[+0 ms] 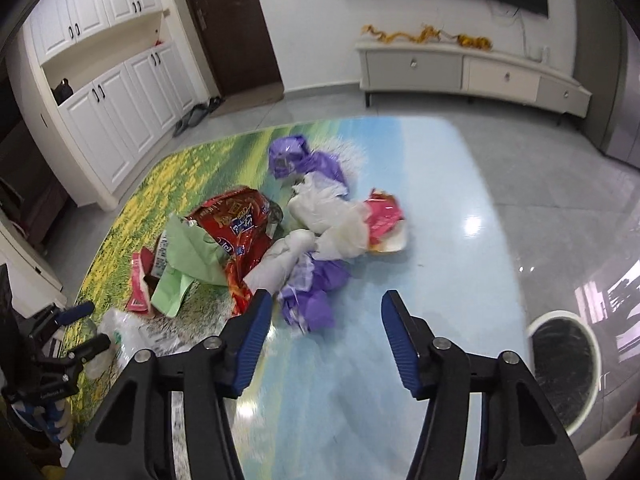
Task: Collect trash
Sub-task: 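Grasp the clear plastic bag with left tool while right tool grasps purple bag, then carry both bags over the trash bin and open both tools to drop them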
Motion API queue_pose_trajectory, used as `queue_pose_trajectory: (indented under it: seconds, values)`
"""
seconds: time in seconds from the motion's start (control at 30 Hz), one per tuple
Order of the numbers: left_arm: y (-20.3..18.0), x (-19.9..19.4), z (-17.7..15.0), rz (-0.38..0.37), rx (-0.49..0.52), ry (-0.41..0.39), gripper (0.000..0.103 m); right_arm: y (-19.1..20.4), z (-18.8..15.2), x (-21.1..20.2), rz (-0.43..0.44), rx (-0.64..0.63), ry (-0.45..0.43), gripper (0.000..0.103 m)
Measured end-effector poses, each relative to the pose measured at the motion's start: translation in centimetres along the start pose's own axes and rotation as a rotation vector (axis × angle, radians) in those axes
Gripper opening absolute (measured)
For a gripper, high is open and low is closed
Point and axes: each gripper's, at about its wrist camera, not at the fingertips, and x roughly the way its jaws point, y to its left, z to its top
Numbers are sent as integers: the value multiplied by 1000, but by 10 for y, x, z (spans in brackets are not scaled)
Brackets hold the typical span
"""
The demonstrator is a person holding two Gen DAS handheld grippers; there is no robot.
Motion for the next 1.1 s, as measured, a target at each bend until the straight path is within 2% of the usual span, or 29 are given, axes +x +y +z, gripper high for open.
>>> queue_pose_trajectory:
  seconds: [0.03,0.1,0.17,0.23,0.3,0.47,0.63,0.87,1.0,1.1]
  values:
    - [0,4,-1,-10,1,6,49,0,3,5,3,3,9,52]
    - [0,8,-2,-28,-1,9,36,0,7,21,5,14,33,47]
    - [0,12,-4,-53,-9,18,30,-3,8,28,9,23,52,43]
    - [0,12,-7,-63,-6,13,29,-6,7,37,18,37,74,38]
    - [1,8,-7,-77,-20,-2,28,-6,4,41,32,43,89,29]
    - [-1,-10,-10,-74,-26,-43,27,-2,-6,26,43,31,81,27]
    - [-8,-42,-14,-49,-24,-102,27,4,-24,-10,57,16,39,27]
    - [-35,-93,-10,-19,21,-187,27,8,-50,-91,71,-6,-99,27]
    - [-69,-117,0,-46,59,-218,27,-1,-69,-150,45,-19,-203,27]
    - [-105,-133,13,-102,118,-239,27,-17,-80,-192,-11,-16,-276,27]
